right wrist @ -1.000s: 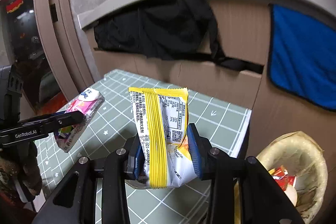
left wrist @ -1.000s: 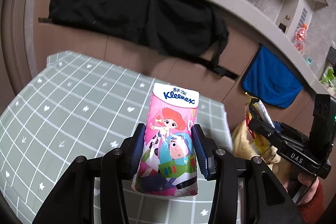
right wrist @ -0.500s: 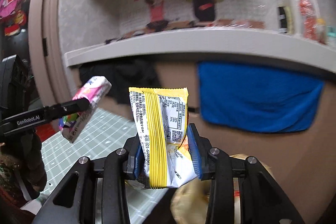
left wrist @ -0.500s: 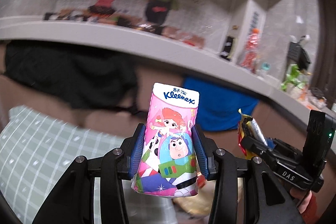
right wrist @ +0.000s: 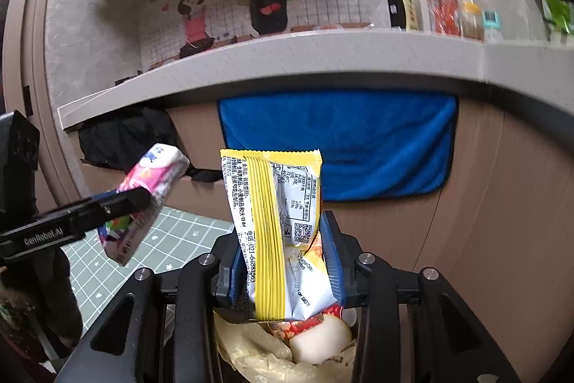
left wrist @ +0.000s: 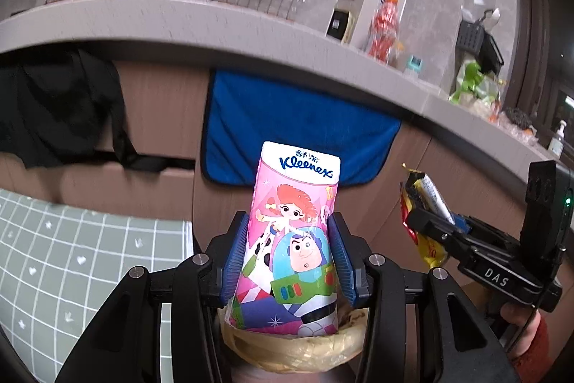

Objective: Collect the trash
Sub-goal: 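Lift and carry the Kleenex pack and snack packet over the yellow-lined bin, then open both grippers to drop the Kleenex pack and snack packet into the bin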

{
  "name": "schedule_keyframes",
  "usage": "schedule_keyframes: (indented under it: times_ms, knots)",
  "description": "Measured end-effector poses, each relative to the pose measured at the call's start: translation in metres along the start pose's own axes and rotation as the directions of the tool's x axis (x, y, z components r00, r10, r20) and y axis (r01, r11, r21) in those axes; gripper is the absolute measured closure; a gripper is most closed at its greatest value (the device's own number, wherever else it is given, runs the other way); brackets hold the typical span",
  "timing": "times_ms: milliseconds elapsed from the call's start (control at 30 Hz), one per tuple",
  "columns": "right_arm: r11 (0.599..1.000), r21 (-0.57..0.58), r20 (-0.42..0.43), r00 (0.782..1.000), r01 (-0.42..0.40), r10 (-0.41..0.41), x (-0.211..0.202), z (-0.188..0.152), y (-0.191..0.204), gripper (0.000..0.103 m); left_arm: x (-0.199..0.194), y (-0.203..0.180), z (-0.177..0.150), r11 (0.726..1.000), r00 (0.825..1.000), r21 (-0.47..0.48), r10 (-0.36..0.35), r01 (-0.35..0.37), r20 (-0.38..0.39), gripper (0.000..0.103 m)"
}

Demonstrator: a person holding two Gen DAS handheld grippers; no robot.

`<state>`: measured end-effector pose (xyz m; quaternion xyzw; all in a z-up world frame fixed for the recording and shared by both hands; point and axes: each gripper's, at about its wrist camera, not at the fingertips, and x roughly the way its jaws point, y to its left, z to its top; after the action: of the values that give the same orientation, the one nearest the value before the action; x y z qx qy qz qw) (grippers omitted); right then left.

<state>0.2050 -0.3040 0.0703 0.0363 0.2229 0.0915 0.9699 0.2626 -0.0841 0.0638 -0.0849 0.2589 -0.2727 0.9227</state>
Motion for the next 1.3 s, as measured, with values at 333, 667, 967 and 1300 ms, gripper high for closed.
schedule_keyframes:
  times_ms: [333, 667, 967, 1300]
  knots:
    - [0.998, 0.06, -0.044, 0.999, 0.005, -0.002, 0.016, -0.019, -0.023, 0.067, 0.026, -0.003, -0.023, 1.0, 0.999, 0.019, 0.023, -0.023, -0.044, 0.057]
    - [0.994, 0.107, -0.104, 0.995, 0.009, 0.002, 0.036, -0.04, -0.039, 0.067, 0.049, 0.002, -0.038, 0.998, 0.995, 0.03, 0.05, -0.048, -0.085, 0.057]
    - [0.989, 0.146, -0.158, 0.987, 0.011, 0.012, 0.054, -0.054, -0.047, 0.066, 0.072, 0.008, -0.056, 0.998, 0.987, 0.034, 0.058, -0.054, -0.148, 0.057]
    - [0.983, 0.182, -0.203, 0.979, 0.009, 0.028, 0.074, -0.068, -0.054, 0.066, 0.088, 0.007, -0.068, 0.997, 0.98, 0.043, 0.065, -0.058, -0.187, 0.057]
